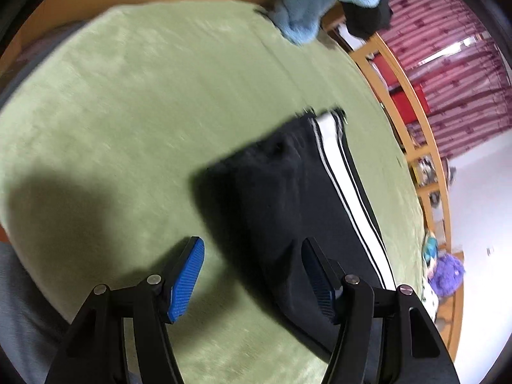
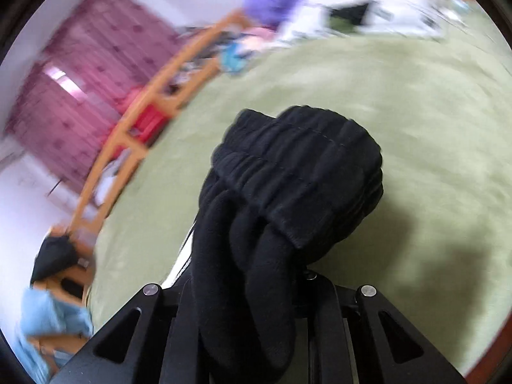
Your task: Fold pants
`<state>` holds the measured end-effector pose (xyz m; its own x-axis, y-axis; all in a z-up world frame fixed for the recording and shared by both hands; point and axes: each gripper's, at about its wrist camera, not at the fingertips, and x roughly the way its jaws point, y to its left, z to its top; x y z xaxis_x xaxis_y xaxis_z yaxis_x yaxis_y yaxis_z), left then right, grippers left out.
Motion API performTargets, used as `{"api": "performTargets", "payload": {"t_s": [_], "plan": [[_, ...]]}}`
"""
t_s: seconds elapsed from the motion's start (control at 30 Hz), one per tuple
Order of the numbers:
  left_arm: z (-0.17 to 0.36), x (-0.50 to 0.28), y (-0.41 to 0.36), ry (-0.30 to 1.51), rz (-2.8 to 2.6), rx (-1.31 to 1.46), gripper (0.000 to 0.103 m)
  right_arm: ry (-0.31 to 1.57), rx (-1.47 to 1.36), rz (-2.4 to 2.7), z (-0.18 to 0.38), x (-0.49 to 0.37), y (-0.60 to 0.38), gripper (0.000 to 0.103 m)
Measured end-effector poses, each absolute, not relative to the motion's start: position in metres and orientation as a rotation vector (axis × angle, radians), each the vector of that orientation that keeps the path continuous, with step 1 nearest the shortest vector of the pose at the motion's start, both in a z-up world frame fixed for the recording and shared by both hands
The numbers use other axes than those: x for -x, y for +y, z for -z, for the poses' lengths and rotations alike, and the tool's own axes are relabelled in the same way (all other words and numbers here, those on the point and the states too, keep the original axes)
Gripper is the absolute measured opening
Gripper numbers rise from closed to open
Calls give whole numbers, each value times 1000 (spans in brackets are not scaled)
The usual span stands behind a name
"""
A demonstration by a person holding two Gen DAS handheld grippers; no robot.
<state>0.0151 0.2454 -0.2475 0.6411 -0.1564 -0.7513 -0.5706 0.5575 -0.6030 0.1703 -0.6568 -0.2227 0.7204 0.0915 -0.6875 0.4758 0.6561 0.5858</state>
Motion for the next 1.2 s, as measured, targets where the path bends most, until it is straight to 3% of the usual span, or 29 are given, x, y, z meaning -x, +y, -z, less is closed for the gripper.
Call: {"api": "performTargets", "payload": {"t_s": [0.13, 0.2, 0.23, 0.43, 0.6, 1.07, 1.17, 1.2], "plan": [[251, -25, 240, 891, -277, 939, 62, 882, -611, 260, 236, -165, -625, 37], [246, -23, 242, 878, -274, 920, 62, 894, -568, 314, 235, -151, -615, 55], [241, -22, 244, 875, -280, 897, 62, 892, -553, 333, 232, -141, -610, 57], [191, -39, 246, 862, -219, 666, 62, 851, -476, 392, 198, -92, -599, 58], [169, -87, 253, 844, -144, 599, 62, 787, -349, 304, 150, -110, -543, 59], [213, -218, 241, 1011, -205, 453, 60, 886, -174, -203, 172, -244, -285, 62], [214, -220, 236, 996, -223, 387, 22, 917, -98, -263, 183, -264, -243, 62], [213, -217, 237, 987, -206, 388, 22, 923, -76, -273, 185, -266, -237, 62]]}}
